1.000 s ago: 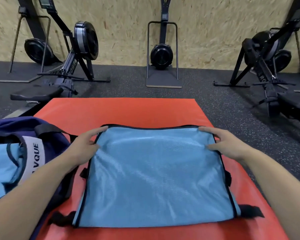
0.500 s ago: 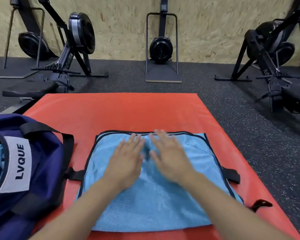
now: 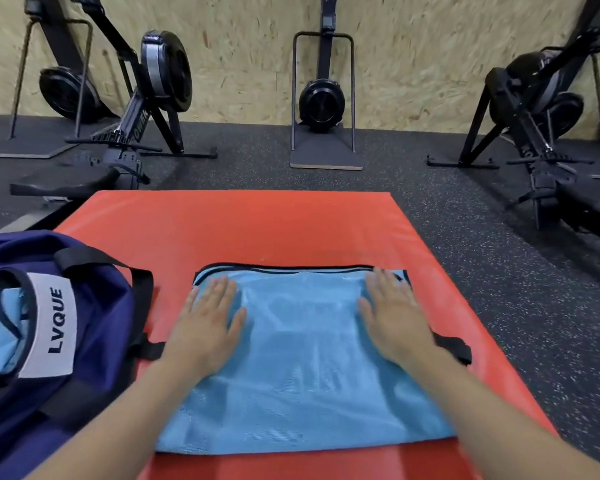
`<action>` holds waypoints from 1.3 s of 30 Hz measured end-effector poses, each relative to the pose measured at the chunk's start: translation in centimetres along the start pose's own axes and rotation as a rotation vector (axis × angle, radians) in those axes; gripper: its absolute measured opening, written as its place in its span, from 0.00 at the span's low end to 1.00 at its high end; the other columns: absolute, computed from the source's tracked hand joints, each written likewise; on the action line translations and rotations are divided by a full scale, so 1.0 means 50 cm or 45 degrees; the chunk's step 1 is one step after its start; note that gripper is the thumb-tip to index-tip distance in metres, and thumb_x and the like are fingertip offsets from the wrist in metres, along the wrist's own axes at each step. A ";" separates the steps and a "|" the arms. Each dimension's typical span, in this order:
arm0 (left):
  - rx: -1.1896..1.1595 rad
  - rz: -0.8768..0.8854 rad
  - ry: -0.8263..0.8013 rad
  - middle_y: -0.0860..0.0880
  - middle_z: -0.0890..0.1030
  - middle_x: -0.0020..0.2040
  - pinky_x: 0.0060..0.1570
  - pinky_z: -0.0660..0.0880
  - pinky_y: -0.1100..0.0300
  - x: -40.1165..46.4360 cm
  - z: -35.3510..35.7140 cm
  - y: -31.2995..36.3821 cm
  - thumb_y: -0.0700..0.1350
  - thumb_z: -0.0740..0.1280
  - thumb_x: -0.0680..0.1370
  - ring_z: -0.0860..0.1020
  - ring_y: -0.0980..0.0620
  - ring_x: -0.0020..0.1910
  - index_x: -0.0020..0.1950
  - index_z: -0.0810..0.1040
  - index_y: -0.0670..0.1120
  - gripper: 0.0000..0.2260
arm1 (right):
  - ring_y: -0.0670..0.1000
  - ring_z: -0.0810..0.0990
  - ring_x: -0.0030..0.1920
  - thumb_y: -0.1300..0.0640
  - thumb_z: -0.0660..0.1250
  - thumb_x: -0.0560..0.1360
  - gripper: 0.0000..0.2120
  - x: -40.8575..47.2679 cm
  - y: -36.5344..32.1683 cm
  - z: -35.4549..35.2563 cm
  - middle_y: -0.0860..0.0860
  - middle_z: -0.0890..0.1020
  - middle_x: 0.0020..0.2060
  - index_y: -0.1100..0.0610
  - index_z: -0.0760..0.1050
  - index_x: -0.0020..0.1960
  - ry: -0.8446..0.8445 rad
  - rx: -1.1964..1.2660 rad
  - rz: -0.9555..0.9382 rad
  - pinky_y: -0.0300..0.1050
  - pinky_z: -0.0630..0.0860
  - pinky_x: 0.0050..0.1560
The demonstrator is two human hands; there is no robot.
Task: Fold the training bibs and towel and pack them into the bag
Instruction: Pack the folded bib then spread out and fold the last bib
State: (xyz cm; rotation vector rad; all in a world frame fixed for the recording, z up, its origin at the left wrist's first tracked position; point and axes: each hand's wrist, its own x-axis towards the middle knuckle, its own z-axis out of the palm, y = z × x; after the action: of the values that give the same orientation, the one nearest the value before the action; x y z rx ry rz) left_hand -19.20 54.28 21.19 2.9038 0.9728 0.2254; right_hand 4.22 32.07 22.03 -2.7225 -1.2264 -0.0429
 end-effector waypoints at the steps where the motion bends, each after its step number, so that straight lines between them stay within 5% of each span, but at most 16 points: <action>1: -0.015 0.039 0.062 0.49 0.52 0.82 0.77 0.39 0.54 -0.016 -0.003 0.024 0.64 0.34 0.76 0.48 0.53 0.81 0.82 0.53 0.45 0.39 | 0.49 0.41 0.81 0.37 0.32 0.80 0.35 -0.017 -0.045 -0.001 0.50 0.45 0.81 0.53 0.45 0.82 0.023 0.062 -0.088 0.48 0.35 0.78; 3: -0.057 0.145 0.116 0.47 0.59 0.80 0.76 0.45 0.52 -0.062 0.003 0.070 0.61 0.38 0.83 0.56 0.50 0.80 0.80 0.60 0.42 0.34 | 0.50 0.45 0.81 0.34 0.27 0.77 0.41 -0.068 -0.135 0.014 0.50 0.49 0.81 0.54 0.49 0.82 -0.001 0.144 -0.306 0.50 0.39 0.78; 5: -0.065 0.218 0.081 0.46 0.64 0.78 0.75 0.50 0.53 -0.114 0.020 0.081 0.59 0.41 0.84 0.61 0.50 0.78 0.78 0.65 0.41 0.31 | 0.51 0.56 0.79 0.36 0.41 0.82 0.34 -0.126 -0.185 0.037 0.50 0.60 0.79 0.54 0.60 0.80 -0.029 0.124 -0.469 0.51 0.47 0.75; 7: -0.038 0.202 0.049 0.47 0.67 0.77 0.75 0.49 0.55 -0.158 0.029 0.044 0.60 0.42 0.84 0.65 0.49 0.76 0.77 0.68 0.43 0.31 | 0.49 0.55 0.80 0.38 0.47 0.81 0.31 -0.161 -0.165 0.046 0.47 0.59 0.79 0.50 0.60 0.80 -0.041 0.108 -0.454 0.50 0.46 0.75; 10: 0.082 0.100 0.049 0.47 0.69 0.76 0.75 0.48 0.57 -0.195 0.014 -0.043 0.61 0.43 0.84 0.67 0.50 0.75 0.76 0.70 0.44 0.31 | 0.46 0.42 0.80 0.34 0.34 0.75 0.38 -0.170 -0.046 0.031 0.44 0.47 0.81 0.48 0.49 0.82 -0.052 0.067 -0.221 0.46 0.37 0.78; 15: 0.083 0.033 -0.085 0.49 0.72 0.74 0.75 0.48 0.60 -0.240 -0.032 -0.077 0.62 0.43 0.84 0.69 0.53 0.73 0.72 0.75 0.43 0.33 | 0.53 0.57 0.79 0.30 0.23 0.73 0.50 -0.196 0.046 -0.011 0.52 0.62 0.79 0.55 0.61 0.79 -0.035 -0.001 -0.037 0.44 0.43 0.76; 17: 0.048 0.059 -0.080 0.49 0.71 0.74 0.74 0.49 0.60 -0.267 -0.048 -0.055 0.62 0.43 0.84 0.69 0.52 0.74 0.73 0.73 0.42 0.33 | 0.53 0.57 0.79 0.32 0.24 0.75 0.47 -0.217 0.035 -0.029 0.52 0.61 0.79 0.54 0.60 0.79 0.002 0.013 -0.035 0.45 0.44 0.76; 20: -0.042 0.057 -0.075 0.49 0.69 0.75 0.74 0.46 0.62 -0.318 -0.064 -0.033 0.62 0.43 0.84 0.67 0.52 0.74 0.74 0.71 0.42 0.33 | 0.51 0.47 0.81 0.35 0.27 0.70 0.45 -0.255 0.032 -0.068 0.50 0.50 0.81 0.49 0.53 0.81 -0.058 -0.021 0.043 0.49 0.43 0.78; 22: -0.103 0.052 -0.052 0.50 0.66 0.77 0.73 0.42 0.66 -0.349 -0.073 -0.018 0.67 0.37 0.81 0.62 0.54 0.76 0.76 0.68 0.42 0.40 | 0.53 0.47 0.81 0.34 0.33 0.75 0.39 -0.273 0.047 -0.076 0.50 0.49 0.81 0.48 0.53 0.81 -0.099 -0.049 0.092 0.51 0.46 0.79; 23: -0.128 0.061 0.052 0.51 0.61 0.79 0.72 0.38 0.69 -0.358 -0.069 -0.012 0.72 0.32 0.76 0.57 0.57 0.77 0.78 0.64 0.42 0.46 | 0.53 0.47 0.81 0.36 0.39 0.80 0.33 -0.276 0.053 -0.074 0.51 0.49 0.81 0.47 0.52 0.81 -0.136 -0.060 0.123 0.52 0.46 0.79; 26: -0.168 0.016 -0.078 0.57 0.47 0.80 0.73 0.35 0.68 -0.372 -0.055 0.009 0.76 0.18 0.59 0.43 0.63 0.77 0.82 0.51 0.48 0.60 | 0.53 0.47 0.81 0.40 0.48 0.84 0.27 -0.259 0.066 -0.063 0.52 0.49 0.81 0.46 0.52 0.81 -0.244 -0.041 0.167 0.53 0.46 0.79; 29: -0.171 0.006 -0.022 0.58 0.47 0.80 0.73 0.36 0.67 -0.360 -0.032 0.021 0.76 0.21 0.63 0.42 0.63 0.77 0.82 0.51 0.49 0.56 | 0.52 0.47 0.81 0.39 0.47 0.83 0.27 -0.214 0.074 -0.062 0.53 0.51 0.81 0.42 0.52 0.81 -0.246 -0.018 0.196 0.53 0.43 0.79; 33: -0.130 0.051 -0.109 0.53 0.69 0.75 0.72 0.44 0.66 -0.350 -0.021 0.012 0.67 0.40 0.82 0.67 0.54 0.74 0.74 0.73 0.46 0.37 | 0.53 0.51 0.80 0.38 0.48 0.83 0.26 -0.164 0.083 -0.061 0.55 0.55 0.80 0.40 0.56 0.80 -0.206 0.075 0.251 0.52 0.44 0.78; 39: -0.069 0.051 -0.113 0.54 0.71 0.74 0.74 0.42 0.65 -0.317 -0.030 -0.022 0.66 0.40 0.82 0.65 0.56 0.74 0.74 0.72 0.46 0.35 | 0.56 0.63 0.76 0.43 0.51 0.84 0.22 -0.100 0.087 -0.048 0.57 0.68 0.75 0.45 0.67 0.76 -0.134 0.328 0.259 0.51 0.57 0.76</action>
State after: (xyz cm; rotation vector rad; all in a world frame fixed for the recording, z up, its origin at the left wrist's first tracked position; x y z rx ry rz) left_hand -32.60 45.59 20.68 2.8594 0.8813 0.1219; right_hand 4.23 25.18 23.40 -2.6317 -0.9004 0.2656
